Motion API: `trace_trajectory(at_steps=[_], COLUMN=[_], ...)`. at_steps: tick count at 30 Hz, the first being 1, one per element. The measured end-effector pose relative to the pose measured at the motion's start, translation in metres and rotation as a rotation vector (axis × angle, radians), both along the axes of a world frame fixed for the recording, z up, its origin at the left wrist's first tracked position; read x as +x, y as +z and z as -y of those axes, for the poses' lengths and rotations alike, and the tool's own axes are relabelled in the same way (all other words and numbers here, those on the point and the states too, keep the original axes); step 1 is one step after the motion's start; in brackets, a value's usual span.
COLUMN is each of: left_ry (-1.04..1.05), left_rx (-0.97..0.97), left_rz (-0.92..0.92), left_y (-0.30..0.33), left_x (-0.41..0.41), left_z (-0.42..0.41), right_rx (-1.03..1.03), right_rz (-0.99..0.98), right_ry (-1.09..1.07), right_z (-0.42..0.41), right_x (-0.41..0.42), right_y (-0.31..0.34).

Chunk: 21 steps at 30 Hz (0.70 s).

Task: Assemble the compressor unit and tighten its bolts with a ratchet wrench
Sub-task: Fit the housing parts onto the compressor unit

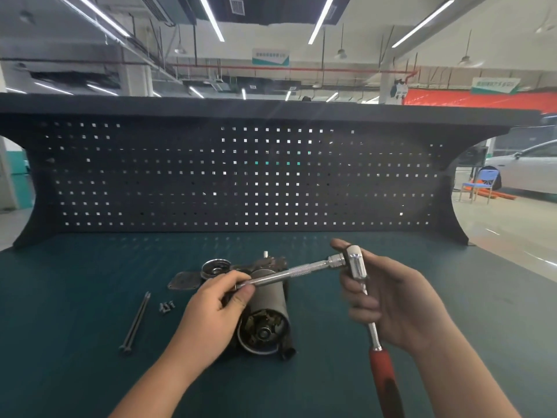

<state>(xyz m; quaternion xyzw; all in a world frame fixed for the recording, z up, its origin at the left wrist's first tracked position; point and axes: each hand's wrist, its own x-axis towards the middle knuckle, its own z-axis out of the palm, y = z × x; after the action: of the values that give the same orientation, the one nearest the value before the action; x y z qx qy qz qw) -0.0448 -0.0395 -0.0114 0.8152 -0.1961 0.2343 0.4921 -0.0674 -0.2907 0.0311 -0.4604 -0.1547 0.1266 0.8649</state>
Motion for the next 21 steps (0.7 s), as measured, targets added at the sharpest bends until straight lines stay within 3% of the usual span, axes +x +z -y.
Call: trace_trajectory(at_steps=[7, 12, 15, 18, 21], left_ry=[0.013, 0.146, 0.206, 0.104, 0.049], left_rx=[0.063, 0.109, 0.028, -0.042, 0.092], left_rz=[-0.056, -0.074, -0.109, -0.16, -0.149], left_y=[-0.002, 0.004, 0.005, 0.005, -0.002], left_x=[0.011, 0.017, 0.016, 0.008, -0.005], left_z=[-0.014, -0.038, -0.043, -0.02, 0.005], right_rx=[0.087, 0.37, 0.36, 0.347, 0.294], right_rz=[-0.169, -0.213, -0.142, -0.136, -0.097], right_ry=[-0.169, -0.155, -0.156, -0.19, -0.303], right_z=[-0.02, -0.001, 0.009, -0.015, -0.041], right_x=[0.01, 0.011, 0.01, 0.011, 0.015], right_y=[-0.009, -0.006, -0.003, -0.009, -0.019])
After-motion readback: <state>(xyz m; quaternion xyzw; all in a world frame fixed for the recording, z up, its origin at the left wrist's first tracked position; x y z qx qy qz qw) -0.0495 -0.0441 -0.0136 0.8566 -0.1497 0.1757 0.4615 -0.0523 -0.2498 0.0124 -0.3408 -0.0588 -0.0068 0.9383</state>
